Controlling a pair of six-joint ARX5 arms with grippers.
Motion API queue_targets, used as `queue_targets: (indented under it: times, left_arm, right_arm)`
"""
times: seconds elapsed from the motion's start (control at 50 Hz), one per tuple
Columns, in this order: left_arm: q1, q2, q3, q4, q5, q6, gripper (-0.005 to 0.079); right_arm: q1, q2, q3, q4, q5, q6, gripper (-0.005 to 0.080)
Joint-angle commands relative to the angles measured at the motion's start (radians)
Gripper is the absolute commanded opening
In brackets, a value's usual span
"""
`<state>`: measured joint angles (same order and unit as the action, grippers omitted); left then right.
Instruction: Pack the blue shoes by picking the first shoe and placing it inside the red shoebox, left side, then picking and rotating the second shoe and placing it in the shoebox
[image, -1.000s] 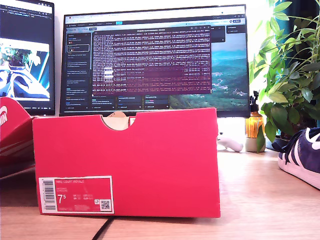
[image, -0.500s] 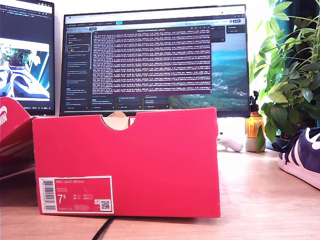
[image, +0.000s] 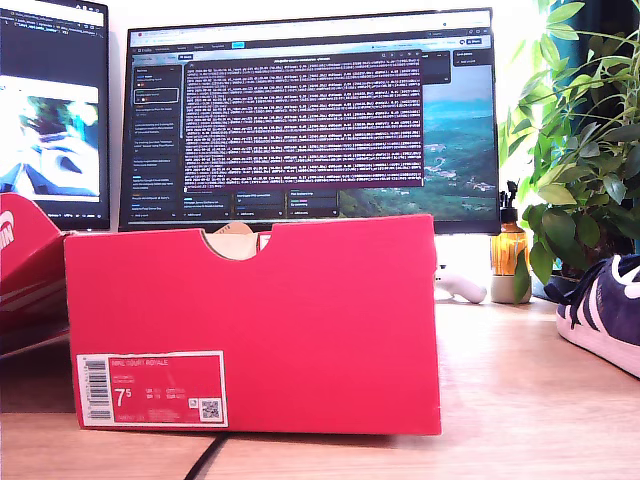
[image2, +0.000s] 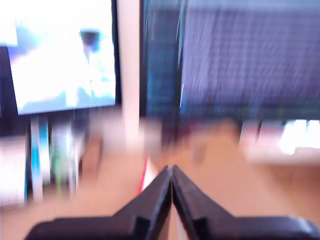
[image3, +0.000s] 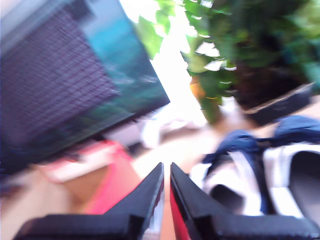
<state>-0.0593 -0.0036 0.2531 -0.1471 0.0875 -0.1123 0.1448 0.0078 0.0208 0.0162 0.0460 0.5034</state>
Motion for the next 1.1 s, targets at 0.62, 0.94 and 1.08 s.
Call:
queue_targets:
  times: [0.62, 0.94, 1.08]
  left_arm:
    - [-0.122, 0.347, 0.338, -0.805, 0.199, 0.928, -0.0019]
    - [-0.276, 0.557, 0.338, -0.816, 0.092, 1.109, -0.0019]
    - [-0.33, 0.655, 0.338, -0.752, 0.076, 1.112, -0.0019]
  right_arm:
    - [-0.002, 0.358, 0.497, -0.489, -0.014, -0.148, -0.0013]
    - [-0.002, 0.686, 0.686, -0.639, -0.072, -0.178, -0.0013]
    - [-0.001, 0.814, 0.746, -0.681, -0.103, -0.199, -0.0012]
